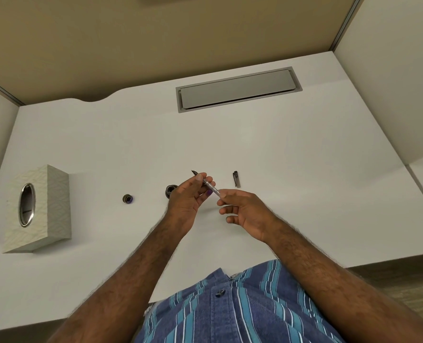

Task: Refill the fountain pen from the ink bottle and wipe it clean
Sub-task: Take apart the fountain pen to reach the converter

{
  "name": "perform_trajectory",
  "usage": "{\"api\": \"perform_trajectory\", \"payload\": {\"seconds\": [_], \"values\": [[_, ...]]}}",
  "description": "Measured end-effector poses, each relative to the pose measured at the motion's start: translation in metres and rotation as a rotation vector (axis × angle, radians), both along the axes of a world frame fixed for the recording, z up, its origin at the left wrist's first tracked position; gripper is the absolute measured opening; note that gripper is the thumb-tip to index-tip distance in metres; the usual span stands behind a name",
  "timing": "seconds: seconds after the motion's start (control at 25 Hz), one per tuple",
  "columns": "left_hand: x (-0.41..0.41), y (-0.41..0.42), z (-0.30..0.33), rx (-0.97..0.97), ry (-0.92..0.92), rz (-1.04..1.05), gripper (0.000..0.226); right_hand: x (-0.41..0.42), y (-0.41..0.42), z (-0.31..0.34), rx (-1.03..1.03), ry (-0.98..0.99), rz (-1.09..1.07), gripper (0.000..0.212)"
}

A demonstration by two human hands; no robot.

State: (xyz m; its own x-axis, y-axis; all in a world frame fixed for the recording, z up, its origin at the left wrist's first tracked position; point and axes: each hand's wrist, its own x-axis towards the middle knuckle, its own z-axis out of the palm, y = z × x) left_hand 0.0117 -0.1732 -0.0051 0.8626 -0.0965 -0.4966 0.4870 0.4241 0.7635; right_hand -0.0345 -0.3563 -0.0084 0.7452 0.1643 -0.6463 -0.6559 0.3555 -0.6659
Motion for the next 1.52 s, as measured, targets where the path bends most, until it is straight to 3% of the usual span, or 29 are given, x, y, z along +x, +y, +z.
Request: {"api": "perform_trajectory", "payload": {"seconds": [0.24,0.44,0.64,1.32,1.52], "values": [[0.000,0.001,0.002,-0.003,0.005,0.004,0.019,0.000,0.001,0.002,0.029,0.029,0.009,0.033],[0.003,0.002,0.006,0.011,-0.004,-0.002,0.021,0.000,0.002,0.002,-0.001,-0.003,0.017,0.023],[0.004,0.003,0.006,0.002,0.009,0.015,0.022,0.000,0.002,0.001,0.025,0.015,-0.003,0.032],[0.007,0.008,0.002,-0.035,0.009,0.077,0.028,-0.005,-0.010,-0.007,0.034,0.045,-0.041,0.012],[0.009,0.010,0.003,-0.045,0.008,0.102,0.020,-0.010,-0.017,-0.017,0.012,0.063,-0.084,0.012]]}}
